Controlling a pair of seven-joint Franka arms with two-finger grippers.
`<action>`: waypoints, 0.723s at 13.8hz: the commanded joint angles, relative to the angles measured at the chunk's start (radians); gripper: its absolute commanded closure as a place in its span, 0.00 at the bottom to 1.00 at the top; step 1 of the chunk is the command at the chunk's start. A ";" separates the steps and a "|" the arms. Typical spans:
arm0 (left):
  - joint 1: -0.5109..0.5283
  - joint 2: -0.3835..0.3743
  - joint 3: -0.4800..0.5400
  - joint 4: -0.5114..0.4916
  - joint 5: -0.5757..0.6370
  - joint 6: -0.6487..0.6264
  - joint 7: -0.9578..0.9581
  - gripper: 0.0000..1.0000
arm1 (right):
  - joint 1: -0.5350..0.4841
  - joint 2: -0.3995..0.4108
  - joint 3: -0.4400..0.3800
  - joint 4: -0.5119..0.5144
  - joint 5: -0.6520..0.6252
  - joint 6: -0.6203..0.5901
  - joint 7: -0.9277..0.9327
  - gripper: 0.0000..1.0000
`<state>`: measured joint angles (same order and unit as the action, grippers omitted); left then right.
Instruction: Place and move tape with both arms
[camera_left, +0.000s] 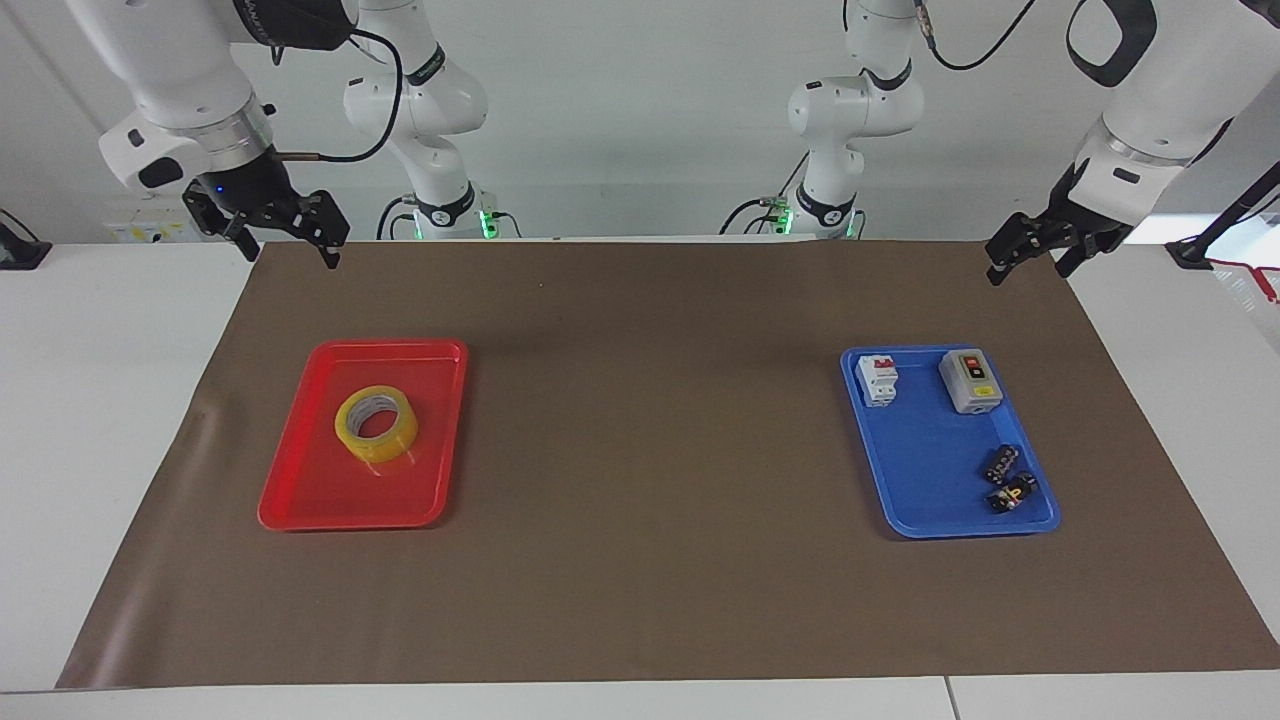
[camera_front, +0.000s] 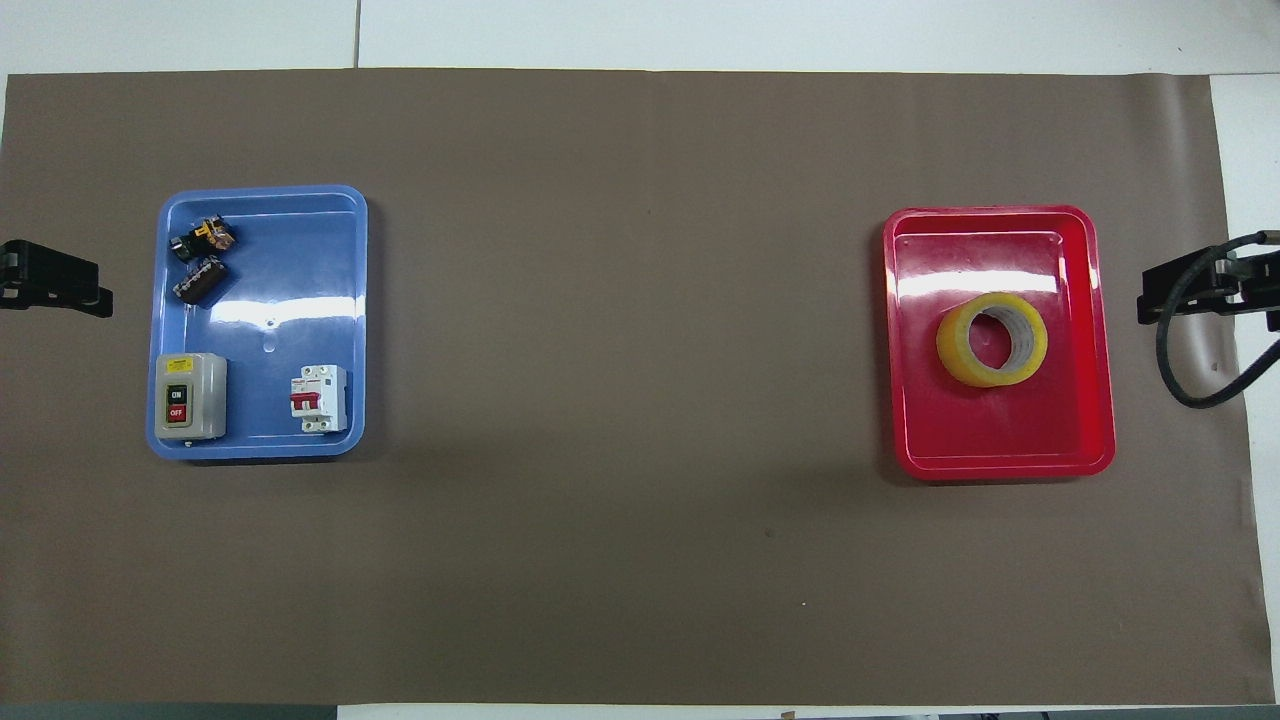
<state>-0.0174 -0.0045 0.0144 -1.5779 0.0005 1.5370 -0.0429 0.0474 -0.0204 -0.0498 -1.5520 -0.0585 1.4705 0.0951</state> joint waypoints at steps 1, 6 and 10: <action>0.005 -0.025 0.001 -0.028 -0.023 0.008 0.009 0.00 | -0.003 0.020 0.008 0.044 0.012 -0.027 -0.018 0.00; 0.005 -0.025 0.001 -0.028 -0.023 0.008 0.009 0.00 | -0.008 0.022 0.018 0.044 0.043 -0.018 -0.018 0.00; 0.007 -0.025 0.001 -0.028 -0.023 0.008 0.009 0.00 | -0.006 0.020 0.018 0.043 0.031 -0.021 -0.021 0.00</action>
<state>-0.0174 -0.0045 0.0144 -1.5779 0.0005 1.5370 -0.0429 0.0480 -0.0156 -0.0341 -1.5363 -0.0380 1.4656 0.0947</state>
